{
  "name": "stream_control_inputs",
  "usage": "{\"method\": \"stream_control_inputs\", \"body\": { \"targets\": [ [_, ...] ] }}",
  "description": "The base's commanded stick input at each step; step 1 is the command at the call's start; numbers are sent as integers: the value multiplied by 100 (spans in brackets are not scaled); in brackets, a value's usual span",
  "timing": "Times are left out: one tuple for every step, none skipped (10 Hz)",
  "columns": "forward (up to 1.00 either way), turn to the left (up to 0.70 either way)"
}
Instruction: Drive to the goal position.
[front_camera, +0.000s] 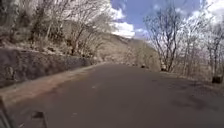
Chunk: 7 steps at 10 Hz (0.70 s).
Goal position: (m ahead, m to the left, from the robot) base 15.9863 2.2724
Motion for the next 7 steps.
{"method": "stream_control_inputs", "body": {
  "targets": [
    [70, 0],
    [70, 0],
    [70, 0],
    [70, 0],
    [70, 0],
    [70, 0],
    [70, 0]
  ]
}}
